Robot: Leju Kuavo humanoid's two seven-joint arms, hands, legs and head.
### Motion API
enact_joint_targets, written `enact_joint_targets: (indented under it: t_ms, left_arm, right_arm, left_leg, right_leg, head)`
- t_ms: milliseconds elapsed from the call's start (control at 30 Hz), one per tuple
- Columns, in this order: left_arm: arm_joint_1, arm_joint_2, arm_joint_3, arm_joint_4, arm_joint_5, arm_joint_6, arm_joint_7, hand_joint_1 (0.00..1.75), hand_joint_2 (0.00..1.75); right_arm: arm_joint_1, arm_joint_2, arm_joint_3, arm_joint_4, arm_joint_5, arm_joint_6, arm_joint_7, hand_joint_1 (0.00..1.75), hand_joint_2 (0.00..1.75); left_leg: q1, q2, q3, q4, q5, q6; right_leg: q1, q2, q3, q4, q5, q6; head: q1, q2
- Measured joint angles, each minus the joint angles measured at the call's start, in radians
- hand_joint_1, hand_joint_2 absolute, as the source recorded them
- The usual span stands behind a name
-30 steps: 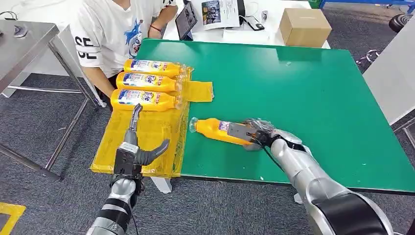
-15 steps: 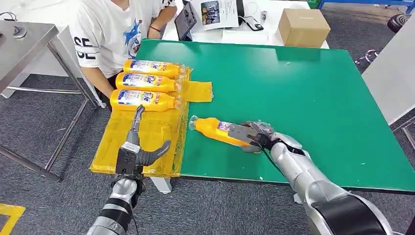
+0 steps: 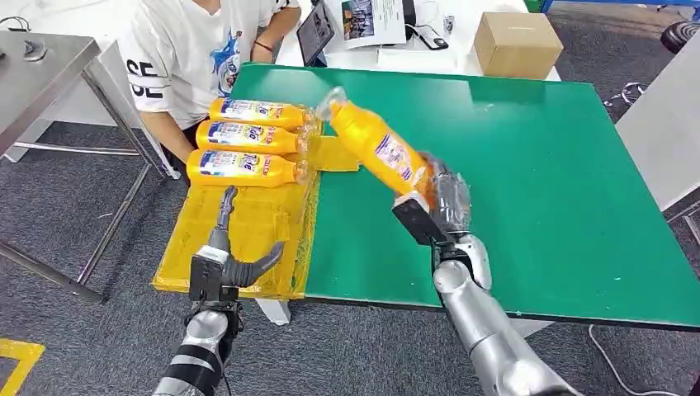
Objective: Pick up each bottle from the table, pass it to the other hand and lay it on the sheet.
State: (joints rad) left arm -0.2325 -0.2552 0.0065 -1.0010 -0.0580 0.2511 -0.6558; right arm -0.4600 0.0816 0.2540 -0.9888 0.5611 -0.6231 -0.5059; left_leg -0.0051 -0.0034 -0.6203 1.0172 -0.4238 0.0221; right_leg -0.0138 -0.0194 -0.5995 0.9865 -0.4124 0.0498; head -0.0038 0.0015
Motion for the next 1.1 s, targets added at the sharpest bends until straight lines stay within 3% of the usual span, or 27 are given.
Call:
enact_joint_targets:
  t_ms: [100, 233, 433, 600, 767, 1100]
  left_arm:
    - [0.001, -0.003, -0.01, -0.001, 0.038, -0.028, 0.023, 0.0, 1.75]
    - [0.0, -0.006, -0.026, -0.002, 0.078, -0.061, 0.044, 0.0, 1.75]
    - [0.003, -0.006, -0.051, -0.025, 0.146, -0.149, 0.085, 0.0, 1.75]
    - [0.027, -0.005, -0.09, -0.066, 0.341, -0.384, 0.193, 0.0, 1.75]
    - [0.058, 0.007, -0.153, -0.117, 0.475, -0.521, 0.248, 0.0, 1.75]
    - [0.069, 0.028, -0.23, -0.133, 0.557, -0.579, 0.279, 0.0, 1.75]
  right_arm:
    - [0.079, 0.025, -0.052, -0.199, -0.006, -0.066, -0.058, 1.75, 1.75]
    - [0.141, 0.058, -0.125, -0.33, -0.032, -0.073, -0.13, 1.75, 1.75]
    - [0.171, 0.076, -0.178, -0.378, -0.063, -0.073, -0.151, 1.75, 1.75]
    - [0.209, 0.075, -0.177, -0.368, -0.091, -0.017, -0.17, 1.75, 1.75]
    - [0.285, 0.079, -0.098, -0.341, -0.126, -0.006, -0.186, 1.75, 1.75]
    - [0.339, 0.122, 0.163, -0.172, -0.148, -0.013, -0.19, 1.75, 1.75]
  left_leg:
    - [0.0, 0.0, -0.002, 0.0, 0.0, 0.0]
    - [-0.002, 0.001, -0.002, 0.0, -0.001, 0.001]
    - [-0.002, 0.001, -0.002, 0.0, 0.0, 0.001]
    - [-0.001, 0.001, -0.002, 0.0, 0.0, 0.001]
    - [-0.001, 0.001, -0.004, 0.0, -0.001, 0.0]
    - [0.0, 0.001, -0.004, -0.001, -0.001, 0.0]
  right_leg:
    - [0.0, 0.0, -0.001, 0.0, 0.0, 0.0]
    - [-0.001, 0.001, -0.002, -0.001, 0.0, 0.0]
    - [-0.001, 0.001, -0.002, -0.001, 0.001, 0.0]
    - [-0.001, 0.0, -0.002, 0.0, 0.001, 0.0]
    - [-0.001, 0.0, -0.003, 0.0, 0.0, 0.0]
    - [0.0, 0.001, -0.004, 0.0, 0.0, 0.0]
  head:
    - [0.0, 0.0]
    - [0.0, 0.0]
    - [0.0, 0.0]
    - [0.0, 0.0]
    - [0.0, 0.0]
    - [0.0, 0.0]
